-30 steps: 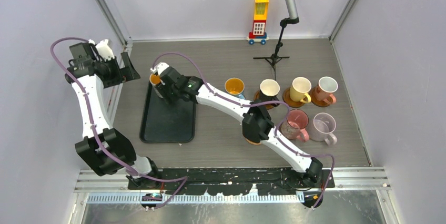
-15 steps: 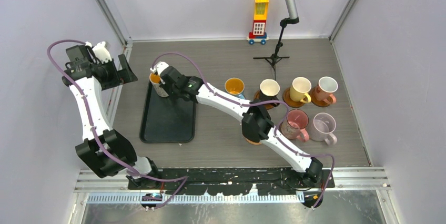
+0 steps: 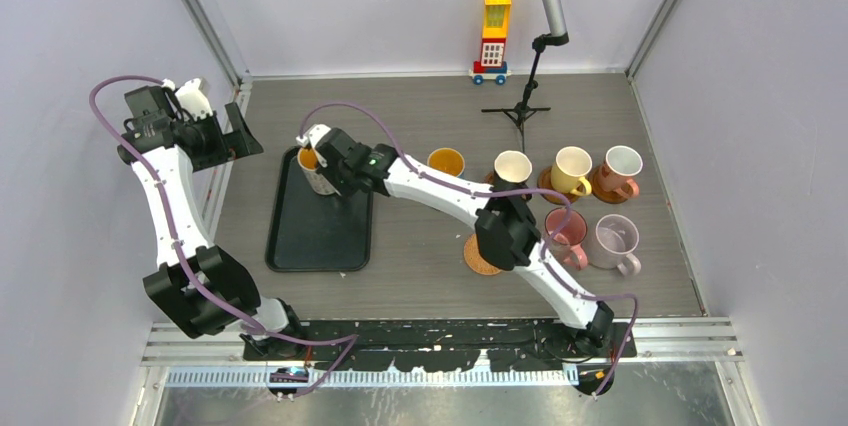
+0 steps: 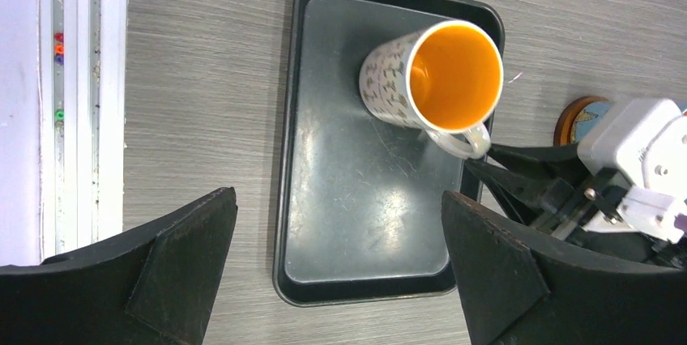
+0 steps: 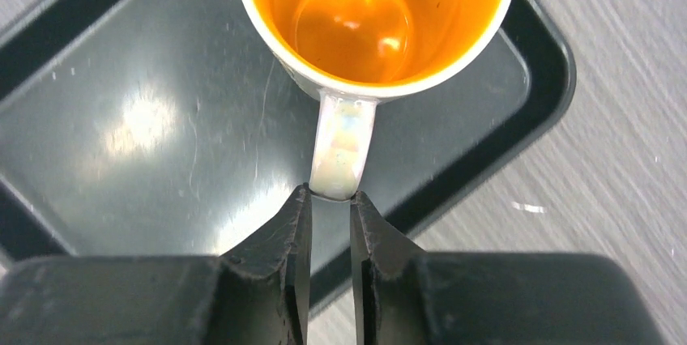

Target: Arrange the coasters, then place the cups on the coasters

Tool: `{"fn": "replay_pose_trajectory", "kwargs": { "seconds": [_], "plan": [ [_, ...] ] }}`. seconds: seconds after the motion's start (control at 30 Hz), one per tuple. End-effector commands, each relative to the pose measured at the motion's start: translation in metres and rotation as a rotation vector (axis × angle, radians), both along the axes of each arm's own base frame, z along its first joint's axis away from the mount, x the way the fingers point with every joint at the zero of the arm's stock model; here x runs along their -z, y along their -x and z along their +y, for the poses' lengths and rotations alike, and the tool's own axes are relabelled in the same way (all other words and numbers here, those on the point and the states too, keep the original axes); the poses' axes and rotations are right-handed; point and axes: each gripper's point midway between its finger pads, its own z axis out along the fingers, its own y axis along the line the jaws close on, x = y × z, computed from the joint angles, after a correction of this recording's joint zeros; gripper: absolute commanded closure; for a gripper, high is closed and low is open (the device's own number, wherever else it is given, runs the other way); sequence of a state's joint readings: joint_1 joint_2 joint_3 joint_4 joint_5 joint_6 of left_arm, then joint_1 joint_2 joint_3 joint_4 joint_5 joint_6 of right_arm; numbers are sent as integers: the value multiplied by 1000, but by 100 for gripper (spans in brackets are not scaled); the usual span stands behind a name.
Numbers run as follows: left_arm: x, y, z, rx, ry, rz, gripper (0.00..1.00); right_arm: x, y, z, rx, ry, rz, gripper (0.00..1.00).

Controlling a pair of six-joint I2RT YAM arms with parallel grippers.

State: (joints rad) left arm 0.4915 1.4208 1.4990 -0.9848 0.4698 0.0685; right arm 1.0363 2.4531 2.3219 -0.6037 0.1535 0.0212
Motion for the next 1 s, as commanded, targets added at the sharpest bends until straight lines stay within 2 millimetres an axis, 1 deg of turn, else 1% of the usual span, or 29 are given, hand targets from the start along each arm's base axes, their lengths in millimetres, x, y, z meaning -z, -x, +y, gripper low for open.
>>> {"fn": "replay_pose_trajectory", "kwargs": {
  "seconds": [0.0,0.03,0.07,0.13,0.17,0.2,0.27,0.4,0.47,0.6,0.67,0.77,0.9,0.97],
  "plan": [
    [-5,-2,-2,11,14,-27,0,-77,20,-19,-23,-97,-14,97],
    [-5,-2,-2,12,12,-27,0,-71,27,-25,-31,-84,11,97],
    [-5,-2,-1,13,10,-28,0,-61,35,-33,-36,-61,38,96],
    [-5,-1,-1,14,6,-27,0,-52,48,-41,-53,-42,77,91],
    [-5,-1,-1,15,3,-26,0,-49,52,-45,-56,-33,86,85],
    [-5,-1,-1,15,3,-25,0,-46,55,-47,-58,-25,91,76],
    [-4,-1,-1,15,3,-24,0,-43,54,-50,-43,-7,96,60],
    [-5,-2,0,14,3,-24,0,-36,46,-47,-12,19,98,48],
    [-7,-3,0,16,4,-24,0,-30,45,-44,0,28,109,47],
    [-12,-3,1,14,0,-33,0,-11,41,-46,27,80,128,47],
    [-11,-3,1,14,-2,-33,0,-5,40,-46,31,95,135,48],
    [-9,-1,1,11,3,-27,0,2,38,-42,36,103,141,50],
    [-8,-1,-1,5,35,-24,0,6,36,-37,38,104,152,54],
    [-9,-2,-1,1,45,-27,0,7,36,-34,40,102,153,57]
  ]
}}
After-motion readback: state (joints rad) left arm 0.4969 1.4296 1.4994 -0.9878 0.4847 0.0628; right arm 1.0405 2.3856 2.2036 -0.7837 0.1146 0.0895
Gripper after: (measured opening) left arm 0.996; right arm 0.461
